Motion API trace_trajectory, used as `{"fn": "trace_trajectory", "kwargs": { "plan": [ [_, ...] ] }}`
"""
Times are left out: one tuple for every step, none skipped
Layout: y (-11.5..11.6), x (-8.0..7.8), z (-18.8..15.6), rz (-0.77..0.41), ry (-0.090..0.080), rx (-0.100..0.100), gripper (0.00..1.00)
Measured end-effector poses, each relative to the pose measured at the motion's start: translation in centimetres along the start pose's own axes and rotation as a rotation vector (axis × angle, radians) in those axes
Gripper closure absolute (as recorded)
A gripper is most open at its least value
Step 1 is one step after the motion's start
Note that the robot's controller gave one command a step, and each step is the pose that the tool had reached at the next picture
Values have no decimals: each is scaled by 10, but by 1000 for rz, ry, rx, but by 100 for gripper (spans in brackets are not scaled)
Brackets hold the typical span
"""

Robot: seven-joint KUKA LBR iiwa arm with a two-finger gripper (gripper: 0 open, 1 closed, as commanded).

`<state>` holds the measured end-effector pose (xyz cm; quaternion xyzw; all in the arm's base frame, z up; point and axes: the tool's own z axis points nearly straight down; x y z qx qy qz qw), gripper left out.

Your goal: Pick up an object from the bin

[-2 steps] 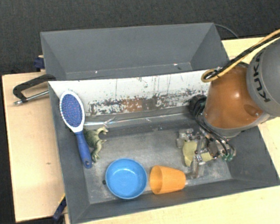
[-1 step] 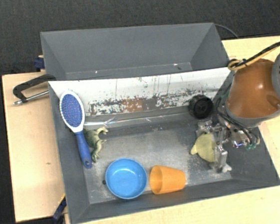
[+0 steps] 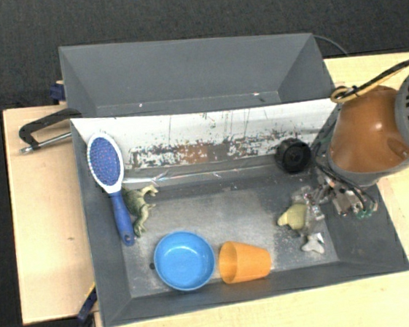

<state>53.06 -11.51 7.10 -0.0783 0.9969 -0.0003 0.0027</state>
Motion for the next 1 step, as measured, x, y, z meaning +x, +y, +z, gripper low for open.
{"fn": "trace_trajectory", "kwargs": {
  "plan": [
    [13,18,-132,29,-7,3,100]
  ]
}}
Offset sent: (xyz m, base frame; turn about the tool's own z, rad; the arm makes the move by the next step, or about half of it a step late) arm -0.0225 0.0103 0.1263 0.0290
